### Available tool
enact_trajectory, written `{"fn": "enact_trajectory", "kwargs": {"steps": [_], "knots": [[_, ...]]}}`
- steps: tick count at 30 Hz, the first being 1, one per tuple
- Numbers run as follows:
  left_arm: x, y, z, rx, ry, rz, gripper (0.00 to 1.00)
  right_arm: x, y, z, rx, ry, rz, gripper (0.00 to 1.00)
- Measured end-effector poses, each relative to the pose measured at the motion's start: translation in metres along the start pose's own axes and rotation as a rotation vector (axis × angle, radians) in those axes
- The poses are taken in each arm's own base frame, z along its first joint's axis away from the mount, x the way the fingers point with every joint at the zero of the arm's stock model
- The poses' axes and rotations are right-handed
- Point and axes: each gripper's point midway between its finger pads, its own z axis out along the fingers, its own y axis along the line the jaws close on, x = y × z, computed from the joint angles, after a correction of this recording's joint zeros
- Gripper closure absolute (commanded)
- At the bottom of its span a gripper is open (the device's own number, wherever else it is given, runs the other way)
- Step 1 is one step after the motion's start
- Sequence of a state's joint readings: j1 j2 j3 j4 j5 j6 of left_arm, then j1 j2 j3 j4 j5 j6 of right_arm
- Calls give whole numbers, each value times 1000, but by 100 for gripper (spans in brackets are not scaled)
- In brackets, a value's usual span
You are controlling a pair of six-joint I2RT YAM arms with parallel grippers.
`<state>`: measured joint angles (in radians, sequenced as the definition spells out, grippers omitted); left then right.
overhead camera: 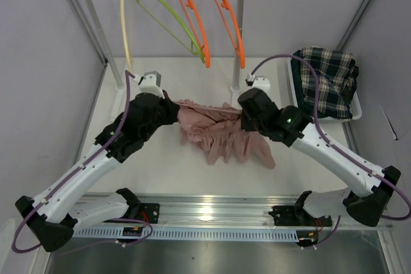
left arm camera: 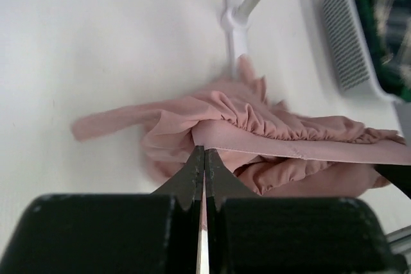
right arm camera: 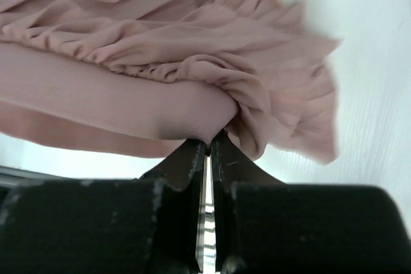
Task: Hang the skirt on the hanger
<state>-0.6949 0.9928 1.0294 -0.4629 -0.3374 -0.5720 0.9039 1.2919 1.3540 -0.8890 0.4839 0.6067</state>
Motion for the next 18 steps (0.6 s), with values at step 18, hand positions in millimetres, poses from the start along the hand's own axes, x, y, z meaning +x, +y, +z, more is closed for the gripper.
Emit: {"fn": "enact_trajectory", "kwargs": {"steps": [18], "knots": [[8, 18, -11, -76, 38, 21, 100, -39, -27, 22, -148, 70, -62, 94]]}}
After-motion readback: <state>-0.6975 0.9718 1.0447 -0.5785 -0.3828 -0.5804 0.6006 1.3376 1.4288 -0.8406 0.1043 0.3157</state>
